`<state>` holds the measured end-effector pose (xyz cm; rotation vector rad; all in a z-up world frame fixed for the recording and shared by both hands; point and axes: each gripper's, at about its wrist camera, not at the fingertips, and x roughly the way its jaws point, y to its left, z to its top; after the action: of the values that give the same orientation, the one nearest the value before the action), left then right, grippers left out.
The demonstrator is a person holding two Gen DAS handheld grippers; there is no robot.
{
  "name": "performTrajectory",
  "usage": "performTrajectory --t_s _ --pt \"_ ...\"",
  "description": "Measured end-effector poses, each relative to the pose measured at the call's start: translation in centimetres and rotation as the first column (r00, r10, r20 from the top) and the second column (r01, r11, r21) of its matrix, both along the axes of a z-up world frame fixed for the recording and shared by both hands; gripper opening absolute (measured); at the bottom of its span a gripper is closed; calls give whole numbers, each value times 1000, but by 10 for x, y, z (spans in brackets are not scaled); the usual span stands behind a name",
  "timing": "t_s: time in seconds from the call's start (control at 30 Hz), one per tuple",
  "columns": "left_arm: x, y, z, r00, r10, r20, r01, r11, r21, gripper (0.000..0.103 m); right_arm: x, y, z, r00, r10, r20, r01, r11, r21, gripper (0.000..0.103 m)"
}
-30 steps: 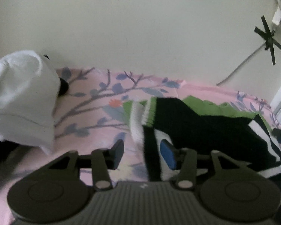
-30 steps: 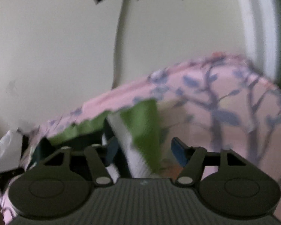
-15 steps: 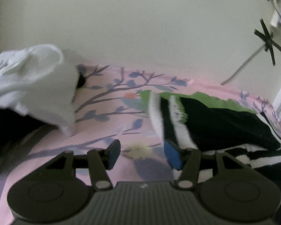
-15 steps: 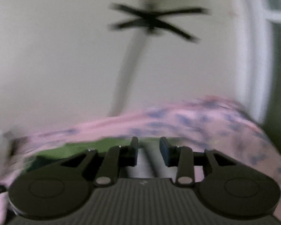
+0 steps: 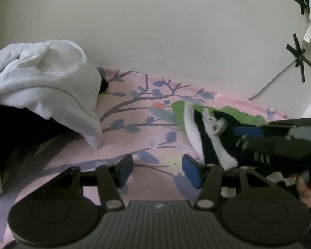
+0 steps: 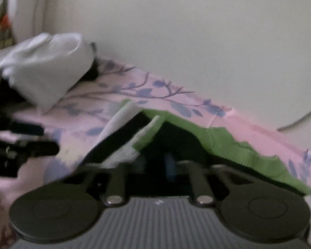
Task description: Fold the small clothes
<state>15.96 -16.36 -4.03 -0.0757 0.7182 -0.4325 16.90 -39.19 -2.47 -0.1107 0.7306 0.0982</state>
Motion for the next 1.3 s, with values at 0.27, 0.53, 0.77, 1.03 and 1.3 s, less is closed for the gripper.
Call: performTrajectory --t_s 0.27,0.53,0.77,1.03,1.3 --pt "-1 -5 0 1000 11 18 -12 998 63 54 -15 4 3 990 95 -101 -69 969 239 26" --pt "-1 -6 -1 1000 6 27 -8 997 77 56 -98 -55 43 993 -111 40 89 925 370 42" --pt "-4 -7 -1 999 -2 36 -1 996 88 59 -246 -132 36 926 -376 10 348 867 357 47" --pt "-67 19 14 982 -160 -98 152 985 -83 60 -364 -157 26 888 -459 23 404 804 436 52" --pt "-186 31 23 933 -336 -127 327 941 -84 60 -385 -155 -2 924 -383 18 335 829 447 51"
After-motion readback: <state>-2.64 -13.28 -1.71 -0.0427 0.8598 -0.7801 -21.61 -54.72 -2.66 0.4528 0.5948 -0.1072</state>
